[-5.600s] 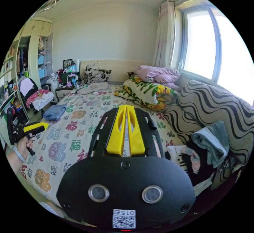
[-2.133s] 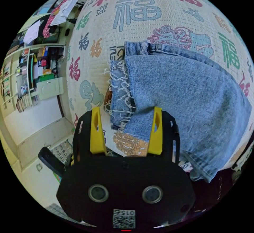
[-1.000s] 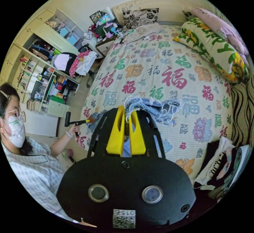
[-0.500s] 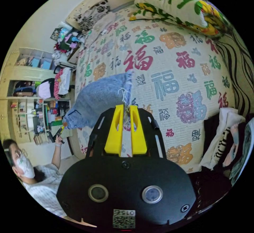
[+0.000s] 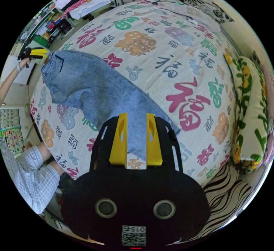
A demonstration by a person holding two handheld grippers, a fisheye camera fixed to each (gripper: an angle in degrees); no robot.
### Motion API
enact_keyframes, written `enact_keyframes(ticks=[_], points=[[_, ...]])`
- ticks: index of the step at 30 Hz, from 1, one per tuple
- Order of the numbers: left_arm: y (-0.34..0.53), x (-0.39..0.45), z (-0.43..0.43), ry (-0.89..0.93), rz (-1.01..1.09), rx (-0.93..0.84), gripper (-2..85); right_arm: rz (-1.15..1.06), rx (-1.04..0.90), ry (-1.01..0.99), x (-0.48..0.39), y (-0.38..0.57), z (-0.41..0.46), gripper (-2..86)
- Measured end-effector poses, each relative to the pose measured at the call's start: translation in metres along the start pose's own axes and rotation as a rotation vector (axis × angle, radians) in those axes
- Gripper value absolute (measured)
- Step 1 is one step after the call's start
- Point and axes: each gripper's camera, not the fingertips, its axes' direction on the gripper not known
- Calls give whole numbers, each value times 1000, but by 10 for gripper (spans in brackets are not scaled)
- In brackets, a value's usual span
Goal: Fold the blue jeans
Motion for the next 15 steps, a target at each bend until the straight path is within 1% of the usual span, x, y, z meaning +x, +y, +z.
enact_keyframes(ticks=[4,6,10,12,13,15], points=[[-45,10,22,-2,78,-75,87,-97,-60,-57,-1,-79,41,112],[-63,16,41,-1,111,-141,84,-101,-116,-81,0,-100,63,115],[-73,26,58,-18,148,-174,68,-107,-178,-140,5,-120,99,103],[-75,33,57,-31,161,-174,39,-118,-143,-136,8,-118,98,68],[-75,34,56,-31,156,-175,29,-111,-120,-107,11,-115,95,31],[-72,36,45,-37,132,-157,4,-136,-79,-105,13,-105,86,5]])
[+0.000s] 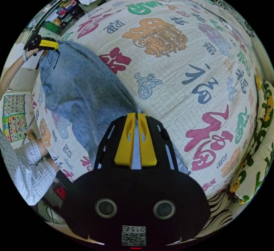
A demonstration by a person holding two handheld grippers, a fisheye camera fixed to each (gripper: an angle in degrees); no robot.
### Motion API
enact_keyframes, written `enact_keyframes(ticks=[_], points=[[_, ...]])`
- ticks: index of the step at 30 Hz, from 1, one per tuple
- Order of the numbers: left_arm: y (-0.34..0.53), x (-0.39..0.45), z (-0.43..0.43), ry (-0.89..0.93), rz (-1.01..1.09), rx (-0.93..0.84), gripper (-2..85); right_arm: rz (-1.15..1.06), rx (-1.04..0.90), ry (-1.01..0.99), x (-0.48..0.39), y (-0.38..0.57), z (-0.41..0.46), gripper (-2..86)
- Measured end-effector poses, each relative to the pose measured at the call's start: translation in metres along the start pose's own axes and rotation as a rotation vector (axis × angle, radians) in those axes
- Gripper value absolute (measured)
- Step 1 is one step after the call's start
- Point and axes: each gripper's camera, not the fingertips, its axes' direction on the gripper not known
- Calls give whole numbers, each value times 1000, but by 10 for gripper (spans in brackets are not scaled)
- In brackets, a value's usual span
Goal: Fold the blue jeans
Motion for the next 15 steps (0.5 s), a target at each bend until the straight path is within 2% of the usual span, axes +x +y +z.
enact_keyframes(ticks=[5,9,15], points=[[26,10,-26,-2,-13,93,-6,-19,65,-139,3,23,-15,0],[41,14,-33,14,-1,129,-7,-46,84,37,-1,10,-16,31],[43,11,-26,11,27,93,-5,-264,-99,62,-11,-37,14,107]])
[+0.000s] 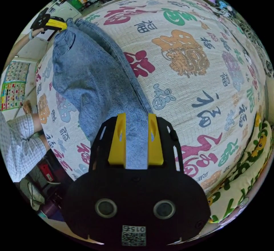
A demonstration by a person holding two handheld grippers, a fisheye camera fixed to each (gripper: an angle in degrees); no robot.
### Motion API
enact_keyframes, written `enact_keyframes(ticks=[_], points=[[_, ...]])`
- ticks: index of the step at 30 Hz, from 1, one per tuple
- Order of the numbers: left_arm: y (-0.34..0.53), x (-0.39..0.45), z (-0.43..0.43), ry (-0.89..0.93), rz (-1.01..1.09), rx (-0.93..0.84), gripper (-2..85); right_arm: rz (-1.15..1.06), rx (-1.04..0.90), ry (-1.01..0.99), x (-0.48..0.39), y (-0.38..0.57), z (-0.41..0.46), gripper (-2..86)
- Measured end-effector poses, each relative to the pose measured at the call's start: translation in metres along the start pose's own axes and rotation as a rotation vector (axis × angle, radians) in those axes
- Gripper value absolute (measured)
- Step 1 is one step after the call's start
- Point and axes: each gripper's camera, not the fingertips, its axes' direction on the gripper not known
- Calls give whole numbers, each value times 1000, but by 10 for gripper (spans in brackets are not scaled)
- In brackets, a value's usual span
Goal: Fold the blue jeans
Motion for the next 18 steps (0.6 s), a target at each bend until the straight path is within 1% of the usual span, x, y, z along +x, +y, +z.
enact_keyframes(ticks=[2,4,6,9,12,13,14,16,18], points=[[5,-2,-1,16,-16,0,-5,-55,-94,10,5,-14,12,96],[13,-2,-3,31,-29,7,-4,-109,-201,-51,11,-23,28,46],[25,0,-5,51,-42,21,-3,-125,-225,-76,12,-18,30,2],[48,7,-8,78,-63,31,-3,-151,-183,-136,-3,12,16,-8],[87,16,-14,133,-133,49,-4,-211,-104,-129,-44,70,-8,-9],[96,18,-14,157,-150,50,-4,-219,-77,-168,-67,96,-15,-9],[115,23,-13,213,-187,37,-4,-214,-66,-196,-77,108,-16,-9],[145,34,-4,291,-257,-10,-4,-137,-65,-344,-119,149,-2,-7],[182,54,23,385,-341,-131,-5,-44,-107,-415,-148,172,29,-3]])
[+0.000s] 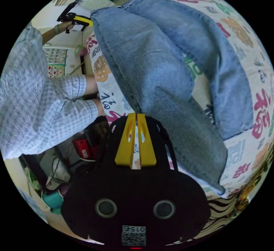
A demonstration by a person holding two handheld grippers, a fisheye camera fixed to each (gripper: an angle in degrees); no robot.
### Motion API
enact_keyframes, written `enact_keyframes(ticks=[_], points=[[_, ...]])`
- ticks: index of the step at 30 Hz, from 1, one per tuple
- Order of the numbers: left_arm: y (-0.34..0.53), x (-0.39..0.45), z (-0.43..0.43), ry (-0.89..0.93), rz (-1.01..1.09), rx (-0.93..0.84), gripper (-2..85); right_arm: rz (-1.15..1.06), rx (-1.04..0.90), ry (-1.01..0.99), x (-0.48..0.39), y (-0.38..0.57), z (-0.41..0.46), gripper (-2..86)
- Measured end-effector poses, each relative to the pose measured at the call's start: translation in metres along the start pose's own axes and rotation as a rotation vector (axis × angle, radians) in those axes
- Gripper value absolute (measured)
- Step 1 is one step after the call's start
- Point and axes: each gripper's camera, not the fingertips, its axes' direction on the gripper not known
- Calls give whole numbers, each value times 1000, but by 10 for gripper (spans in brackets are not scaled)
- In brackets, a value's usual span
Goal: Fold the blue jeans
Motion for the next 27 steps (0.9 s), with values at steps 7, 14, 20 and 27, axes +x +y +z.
enact_keyframes(ticks=[7,14,20,27], points=[[38,-26,64,32,-121,-246,-8,424,132,-194,48,63,53,66],[-34,-57,45,35,-61,5,-8,900,560,-35,216,144,-19,111],[-30,-70,73,116,-116,49,-9,1024,606,-201,281,169,-5,59],[2,-93,96,90,-185,70,-6,913,477,-52,288,196,-36,-8]])
